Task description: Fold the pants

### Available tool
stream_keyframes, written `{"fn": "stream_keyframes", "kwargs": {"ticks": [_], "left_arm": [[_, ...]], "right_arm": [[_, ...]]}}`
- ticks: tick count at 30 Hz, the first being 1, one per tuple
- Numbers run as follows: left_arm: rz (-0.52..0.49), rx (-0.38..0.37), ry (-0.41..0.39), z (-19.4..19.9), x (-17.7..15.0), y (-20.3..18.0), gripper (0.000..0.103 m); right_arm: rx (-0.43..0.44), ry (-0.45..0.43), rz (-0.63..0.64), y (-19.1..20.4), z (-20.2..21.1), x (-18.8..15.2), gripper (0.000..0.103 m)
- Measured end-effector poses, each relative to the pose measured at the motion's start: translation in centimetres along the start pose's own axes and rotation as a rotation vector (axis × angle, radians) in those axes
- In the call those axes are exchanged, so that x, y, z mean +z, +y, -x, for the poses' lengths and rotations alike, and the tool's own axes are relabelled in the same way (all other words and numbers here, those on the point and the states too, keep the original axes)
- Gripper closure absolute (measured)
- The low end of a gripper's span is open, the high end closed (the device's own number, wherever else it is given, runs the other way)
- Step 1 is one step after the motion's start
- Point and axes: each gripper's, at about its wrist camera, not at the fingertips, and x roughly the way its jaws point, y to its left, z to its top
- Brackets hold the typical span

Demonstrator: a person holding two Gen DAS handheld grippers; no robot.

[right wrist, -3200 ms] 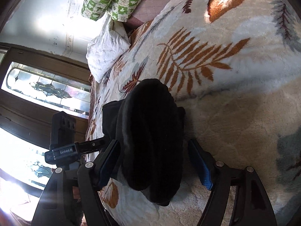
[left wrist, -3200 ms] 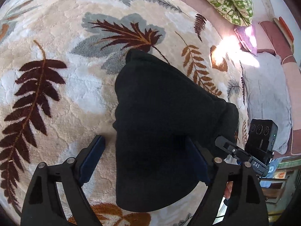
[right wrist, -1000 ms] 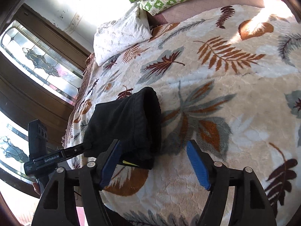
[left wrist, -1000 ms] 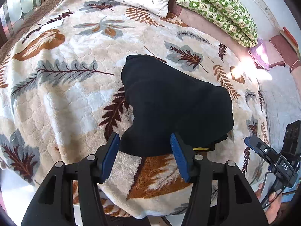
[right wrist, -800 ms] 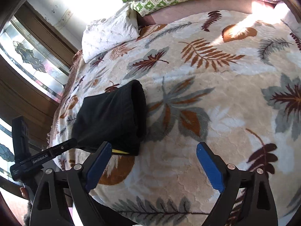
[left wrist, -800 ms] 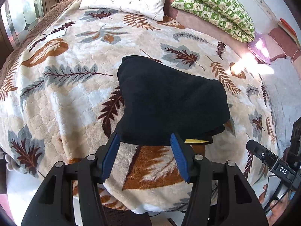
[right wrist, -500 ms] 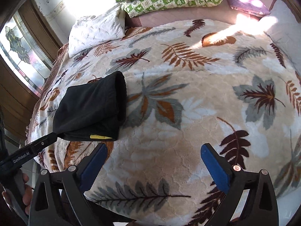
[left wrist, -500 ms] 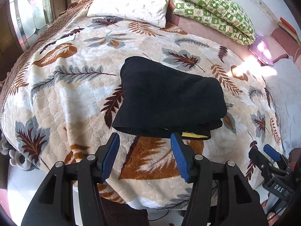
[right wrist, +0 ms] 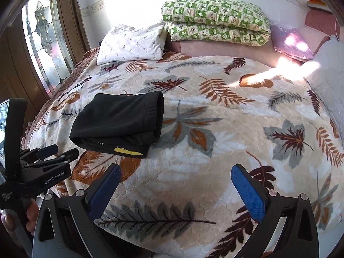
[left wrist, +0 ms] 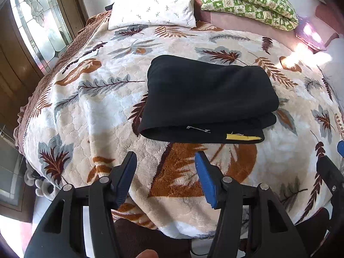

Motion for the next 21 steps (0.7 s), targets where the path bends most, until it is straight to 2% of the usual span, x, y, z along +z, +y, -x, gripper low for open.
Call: {"fn": "stream_keyframes", "kwargs": {"ticks": [6,14,21], "left_arm": [[0.028,-0.063,-0.014,0.4,0.0,0.4,0.048],[0.041,-0.097,-0.03,1.0,-1.0,0.9,0.048],[-0.009,-0.124,-0.052,2.0,-0.9,-0.8,0.048]], "right_arm": [[-0.025,0.004,0.017,0.2,-0.4,-0.6,0.0],[-0.027,-0.001,0.002,0.2,-0.4,-1.1,0.0],[-0.038,-0.011,0.003,0.2,0.0,-1.5,0.0]]}}
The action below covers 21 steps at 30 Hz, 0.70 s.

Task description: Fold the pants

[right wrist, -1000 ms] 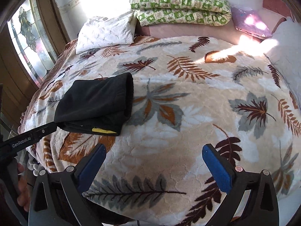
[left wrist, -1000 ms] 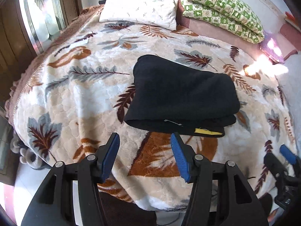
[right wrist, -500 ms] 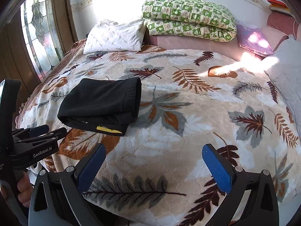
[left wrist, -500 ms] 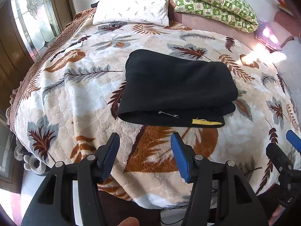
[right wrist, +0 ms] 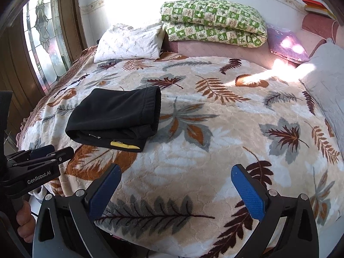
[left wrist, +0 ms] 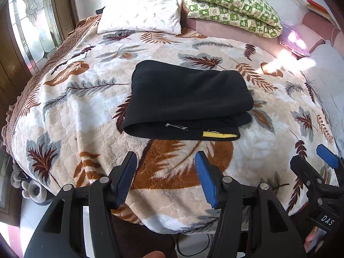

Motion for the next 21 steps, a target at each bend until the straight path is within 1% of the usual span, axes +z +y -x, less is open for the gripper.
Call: {"fn": "stream_keyframes", "kwargs": {"ticks": [6,8,16,21], "left_arm": [[-0.074,-0.007,-0.04,0.9,-0.3,-2.1,0.048],[-0.085,-0.015,-0.041,1.0,-0.3,-2.4,0.048],[-0.074,-0.04,-0.03,1.0,-0.2,-2.5,0.048],[-0.068,-0.053,-0.045,1.1,-0.1,-2.4,0.048]], "right_arm": [[-0.014,0.002,-0.04,-1.2,0.3,-0.2,0.0],[-0.021,0.001,-0.048,-1.6,0.4,-0.4,0.0],[-0.026,0.015,-0.079,-2.4,0.3,-0.7,0.0],[-0.027,0.022,-0.073,-2.3,0.1,-0.7,0.0]]}}
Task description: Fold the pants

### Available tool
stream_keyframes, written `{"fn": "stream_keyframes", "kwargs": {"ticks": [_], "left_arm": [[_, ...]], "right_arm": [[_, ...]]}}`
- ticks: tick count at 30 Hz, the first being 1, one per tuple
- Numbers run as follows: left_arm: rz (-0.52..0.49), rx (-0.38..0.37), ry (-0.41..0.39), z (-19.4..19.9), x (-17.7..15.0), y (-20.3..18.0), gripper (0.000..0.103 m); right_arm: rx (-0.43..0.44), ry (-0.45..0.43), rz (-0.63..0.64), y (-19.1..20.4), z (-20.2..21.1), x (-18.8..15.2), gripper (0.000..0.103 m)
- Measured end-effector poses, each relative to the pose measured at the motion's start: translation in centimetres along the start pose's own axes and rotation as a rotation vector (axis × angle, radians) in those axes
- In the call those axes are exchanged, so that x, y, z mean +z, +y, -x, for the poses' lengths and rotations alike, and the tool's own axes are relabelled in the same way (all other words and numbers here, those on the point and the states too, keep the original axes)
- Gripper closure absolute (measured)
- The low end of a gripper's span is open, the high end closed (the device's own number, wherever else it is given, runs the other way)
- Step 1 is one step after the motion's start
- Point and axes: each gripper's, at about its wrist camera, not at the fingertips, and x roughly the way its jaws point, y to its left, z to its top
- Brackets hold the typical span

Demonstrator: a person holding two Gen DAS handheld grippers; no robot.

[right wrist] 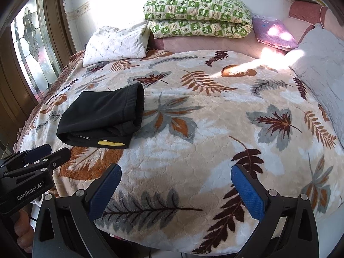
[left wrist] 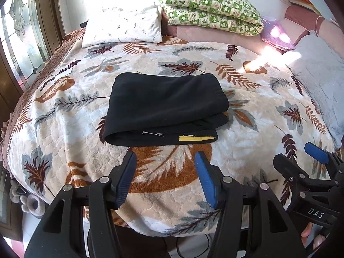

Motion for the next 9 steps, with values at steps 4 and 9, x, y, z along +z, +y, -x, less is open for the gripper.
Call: {"fn": "stream_keyframes", "kwargs": {"ticks": [4,9], "left_arm": [[0.001,0.005,-0.005,-0.05,0.11,0.2,0.048],[0.005,0.01,0.024,-0.55,0.16,0.35,0.045]], "right_arm": [[0.0,0.008,0.003,0.03,-0.18,-0.07,0.0],[0.0,0.019,0.004,0.04,-0.45,-0.13,0.0]]}}
